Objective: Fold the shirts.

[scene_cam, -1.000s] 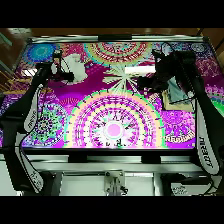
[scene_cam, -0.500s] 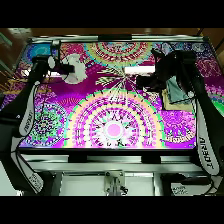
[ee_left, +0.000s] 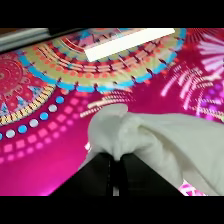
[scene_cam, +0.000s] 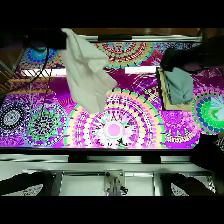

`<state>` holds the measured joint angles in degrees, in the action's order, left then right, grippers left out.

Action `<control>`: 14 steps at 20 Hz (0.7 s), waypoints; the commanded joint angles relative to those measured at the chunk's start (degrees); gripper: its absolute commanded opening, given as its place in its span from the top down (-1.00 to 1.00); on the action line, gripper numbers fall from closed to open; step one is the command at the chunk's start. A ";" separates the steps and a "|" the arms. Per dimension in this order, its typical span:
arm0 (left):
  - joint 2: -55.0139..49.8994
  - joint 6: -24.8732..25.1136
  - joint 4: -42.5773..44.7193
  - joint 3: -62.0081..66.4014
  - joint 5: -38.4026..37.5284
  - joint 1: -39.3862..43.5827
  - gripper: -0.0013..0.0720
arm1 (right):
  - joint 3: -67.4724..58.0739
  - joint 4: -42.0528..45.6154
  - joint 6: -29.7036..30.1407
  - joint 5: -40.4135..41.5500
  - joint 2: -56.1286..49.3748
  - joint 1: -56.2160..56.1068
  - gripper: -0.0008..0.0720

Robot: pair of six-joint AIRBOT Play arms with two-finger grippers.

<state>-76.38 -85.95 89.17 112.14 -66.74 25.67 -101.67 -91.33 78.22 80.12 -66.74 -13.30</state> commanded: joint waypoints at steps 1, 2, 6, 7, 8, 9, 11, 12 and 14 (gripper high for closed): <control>5.31 -1.31 -4.55 -9.09 -8.46 7.61 0.88 | -0.70 2.99 -2.32 1.57 8.70 0.00 -0.72; 4.96 -2.78 -6.64 -13.90 -5.68 10.21 0.88 | -0.70 2.86 -2.43 3.48 9.60 0.00 -0.72; 1.11 -7.08 -10.62 -28.98 6.01 18.71 -0.75 | 1.14 1.57 0.83 11.69 9.40 -0.02 -0.75; -0.13 -9.62 -10.75 -28.59 1.95 18.97 -1.00 | 2.97 0.98 1.53 12.13 9.40 -0.02 -0.75; -0.37 -9.07 -10.40 -27.93 -2.60 18.29 -0.99 | 5.40 0.24 2.29 12.55 9.40 0.00 -0.75; 0.13 -8.46 -10.01 -27.26 -7.08 16.57 -0.99 | 8.33 -0.11 3.06 12.52 9.40 0.00 -0.91; 3.06 -6.21 -9.90 -27.36 -15.54 10.08 -0.99 | 16.37 -0.72 4.26 12.35 9.40 0.04 -0.91; 5.03 -6.21 -9.97 -28.37 -18.73 6.45 -0.99 | 21.24 -1.20 5.05 11.72 9.40 0.04 -0.91; 10.75 -6.23 -10.58 -34.56 -20.92 -0.63 -0.99 | 30.18 -3.06 6.14 9.31 9.40 0.04 -0.91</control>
<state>-70.70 -92.62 79.66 82.54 -80.07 32.45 -82.06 -92.09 82.15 90.85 -57.49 -13.30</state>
